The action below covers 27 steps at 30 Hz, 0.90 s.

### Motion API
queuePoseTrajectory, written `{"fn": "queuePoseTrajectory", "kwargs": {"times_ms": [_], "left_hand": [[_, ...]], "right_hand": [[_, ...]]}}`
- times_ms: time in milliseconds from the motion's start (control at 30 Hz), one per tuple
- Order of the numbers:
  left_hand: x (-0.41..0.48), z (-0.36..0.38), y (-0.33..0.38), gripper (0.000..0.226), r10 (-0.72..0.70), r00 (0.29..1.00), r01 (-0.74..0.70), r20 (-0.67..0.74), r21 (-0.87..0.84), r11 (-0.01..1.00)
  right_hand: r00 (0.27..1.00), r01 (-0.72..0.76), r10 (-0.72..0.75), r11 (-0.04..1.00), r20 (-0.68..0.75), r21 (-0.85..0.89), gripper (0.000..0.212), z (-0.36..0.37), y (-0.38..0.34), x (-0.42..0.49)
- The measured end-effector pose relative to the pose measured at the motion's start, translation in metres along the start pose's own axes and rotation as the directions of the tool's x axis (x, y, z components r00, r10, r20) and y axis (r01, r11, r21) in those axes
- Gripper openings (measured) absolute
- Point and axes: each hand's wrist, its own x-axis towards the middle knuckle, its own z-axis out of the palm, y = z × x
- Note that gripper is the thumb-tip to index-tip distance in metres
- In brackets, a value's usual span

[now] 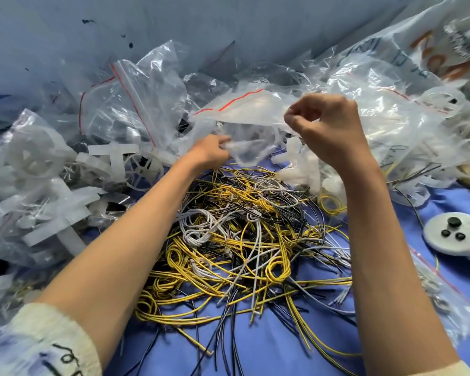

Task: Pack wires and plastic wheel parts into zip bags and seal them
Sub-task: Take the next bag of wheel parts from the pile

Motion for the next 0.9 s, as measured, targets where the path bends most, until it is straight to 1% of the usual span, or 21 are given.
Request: {"fn": "queuePoseTrajectory", "kwargs": {"times_ms": [33,67,100,133,167,200,233,267,300,333,367,400,433,467,533,567,633,700,733,833,900], "left_hand": [[-0.003,-0.002,0.002,0.059,0.001,0.996,-0.001,0.093,-0.005,1.0],[-0.009,-0.006,0.004,0.066,0.018,0.987,-0.017,0.158,-0.006,1.0],[-0.015,-0.011,0.007,0.066,0.047,0.982,-0.044,0.182,-0.021,0.999],[-0.022,-0.017,0.011,0.061,0.08,0.982,-0.069,0.17,-0.072,0.995],[-0.03,-0.026,0.016,0.053,0.104,0.985,-0.079,0.138,-0.175,0.981],[-0.04,-0.034,0.021,0.044,0.115,0.989,-0.083,0.094,-0.285,0.955],[-0.048,-0.043,0.025,0.037,0.119,0.992,-0.101,0.032,-0.349,0.932],[-0.056,-0.052,0.028,0.035,0.109,0.992,-0.122,-0.059,-0.335,0.934],[-0.065,-0.061,0.03,0.041,0.099,0.98,-0.139,-0.17,-0.243,0.96],[-0.073,-0.069,0.031,0.053,0.108,0.953,-0.147,-0.285,-0.12,0.982],[-0.083,-0.078,0.032,0.063,0.138,0.911,-0.152,-0.388,-0.004,0.988],[-0.095,-0.087,0.034,0.068,0.196,0.867,-0.175,-0.459,0.089,0.981],[-0.106,-0.095,0.036,0.063,0.265,0.83,-0.216,-0.491,0.155,0.964],[-0.117,-0.103,0.039,0.051,0.322,0.812,-0.258,-0.487,0.195,0.946],[-0.135,-0.113,0.045,0.02,0.346,0.82,-0.304,-0.457,0.165,0.938],[-0.142,-0.116,0.046,0.01,0.347,0.817,-0.32,-0.46,0.139,0.937],[-0.155,-0.118,0.05,0.004,0.35,0.797,-0.346,-0.492,0.103,0.932],[-0.165,-0.117,0.052,0.011,0.341,0.811,-0.366,-0.476,0.043,0.93],[-0.17,-0.116,0.054,0.015,0.346,0.836,-0.381,-0.427,0.004,0.925],[-0.178,-0.113,0.062,0.022,0.392,0.899,-0.424,-0.194,-0.173,0.889],[-0.178,-0.112,0.064,0.03,0.383,0.919,-0.394,-0.092,-0.245,0.886]], "right_hand": [[1.0,0.003,-0.003,1.0,0.004,0.001,0.011,0.0,0.0,0.0],[1.0,0.01,-0.01,1.0,0.008,0.0,0.011,-0.001,0.0,0.0],[1.0,0.018,-0.018,1.0,0.01,-0.001,0.011,-0.001,0.0,0.0],[1.0,0.027,-0.027,1.0,0.013,-0.002,0.01,-0.001,-0.001,0.0],[0.999,0.034,-0.034,0.999,0.015,0.005,0.01,-0.001,-0.002,0.0],[0.999,0.039,-0.039,0.999,0.015,0.021,0.009,-0.001,-0.003,0.0],[0.999,0.04,-0.04,0.998,0.011,0.044,0.008,-0.001,-0.005,0.0],[0.999,0.039,-0.039,0.997,0.003,0.072,0.006,-0.001,-0.006,-0.001],[0.999,0.038,-0.038,0.994,-0.006,0.1,0.005,-0.002,-0.007,0.0],[0.999,0.04,-0.039,0.991,-0.013,0.127,0.004,-0.003,-0.009,0.0],[0.999,0.04,-0.038,0.987,-0.014,0.158,0.005,-0.005,-0.011,0.001],[0.999,0.037,-0.037,0.98,-0.006,0.197,0.006,-0.007,-0.014,0.001],[0.999,0.042,-0.045,0.969,0.007,0.242,0.006,-0.009,-0.018,0.001],[0.998,0.057,-0.064,0.954,0.016,0.294,0.006,-0.011,-0.023,0.0],[0.993,0.095,-0.115,0.905,0.023,0.414,0.013,-0.015,-0.034,-0.001],[0.99,0.113,-0.142,0.874,0.025,0.473,0.014,-0.016,-0.04,-0.002],[0.981,0.15,-0.192,0.812,0.016,0.565,0.015,-0.018,-0.051,-0.004],[0.973,0.183,-0.231,0.765,-0.002,0.617,0.016,-0.018,-0.058,-0.006],[0.97,0.195,-0.242,0.756,-0.01,0.625,0.016,-0.017,-0.061,-0.006],[0.967,0.224,-0.253,0.761,-0.04,0.609,0.015,-0.013,-0.066,-0.006],[0.965,0.247,-0.249,0.773,-0.079,0.584,0.016,-0.011,-0.066,-0.005]]}}
